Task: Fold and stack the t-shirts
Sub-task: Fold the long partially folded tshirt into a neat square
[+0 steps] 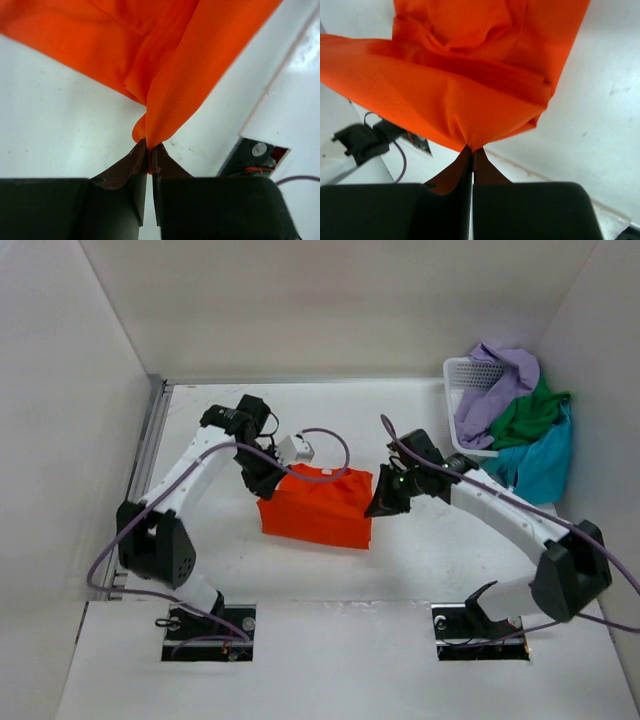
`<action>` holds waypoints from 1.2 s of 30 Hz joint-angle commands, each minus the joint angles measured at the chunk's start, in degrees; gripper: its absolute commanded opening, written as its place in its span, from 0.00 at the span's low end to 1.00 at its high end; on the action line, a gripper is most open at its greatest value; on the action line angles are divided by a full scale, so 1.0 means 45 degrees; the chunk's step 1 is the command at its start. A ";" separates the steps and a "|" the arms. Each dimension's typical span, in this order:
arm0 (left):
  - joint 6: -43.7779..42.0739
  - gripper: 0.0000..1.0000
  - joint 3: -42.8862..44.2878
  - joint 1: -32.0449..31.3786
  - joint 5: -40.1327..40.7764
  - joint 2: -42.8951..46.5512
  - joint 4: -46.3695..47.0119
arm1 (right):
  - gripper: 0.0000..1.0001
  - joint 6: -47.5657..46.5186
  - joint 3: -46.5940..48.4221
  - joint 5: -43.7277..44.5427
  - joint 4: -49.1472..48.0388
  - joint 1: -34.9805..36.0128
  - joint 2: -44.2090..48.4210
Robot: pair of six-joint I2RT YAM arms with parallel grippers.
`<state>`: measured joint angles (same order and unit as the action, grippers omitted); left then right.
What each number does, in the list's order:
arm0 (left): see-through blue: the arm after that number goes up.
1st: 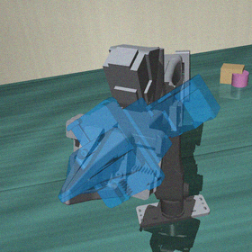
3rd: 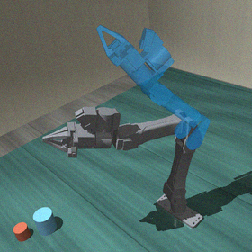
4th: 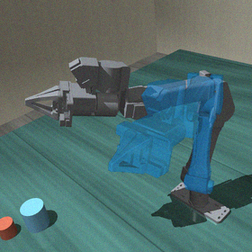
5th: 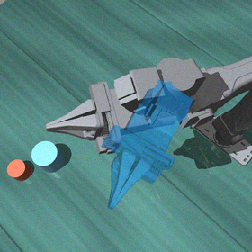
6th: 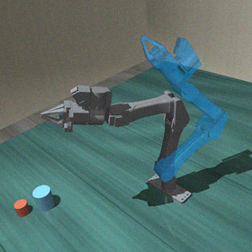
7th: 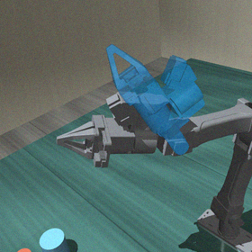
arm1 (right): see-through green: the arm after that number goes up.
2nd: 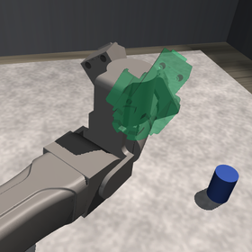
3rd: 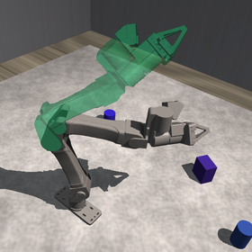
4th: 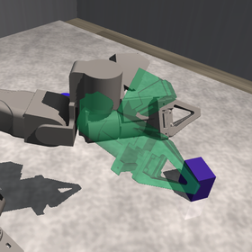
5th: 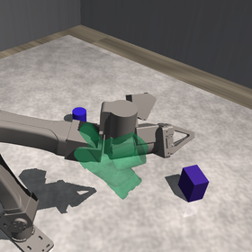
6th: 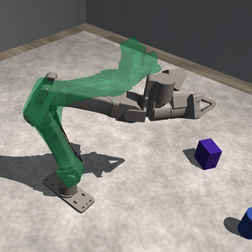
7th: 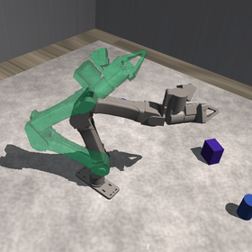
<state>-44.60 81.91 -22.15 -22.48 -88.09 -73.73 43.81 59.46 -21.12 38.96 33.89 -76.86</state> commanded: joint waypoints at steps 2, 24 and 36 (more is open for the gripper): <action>0.0809 0.05 0.1660 0.0792 -0.0493 -0.1809 0.0896 | 0.00 -0.1357 0.1882 -0.0305 -0.0473 -0.1172 -0.2155; 0.1708 0.07 0.5468 0.0675 -0.0356 -0.4680 0.3767 | 0.00 -0.1318 0.3564 -0.1419 -0.1002 -0.3380 -0.4346; 0.1981 0.12 0.8379 0.0441 -0.0083 -0.7844 0.6364 | 0.03 -0.0830 0.5007 -0.1419 -0.2776 -0.4923 -0.6746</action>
<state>-36.16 116.77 -19.57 -22.70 -119.44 -50.85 39.00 77.52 -27.33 32.80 13.45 -102.21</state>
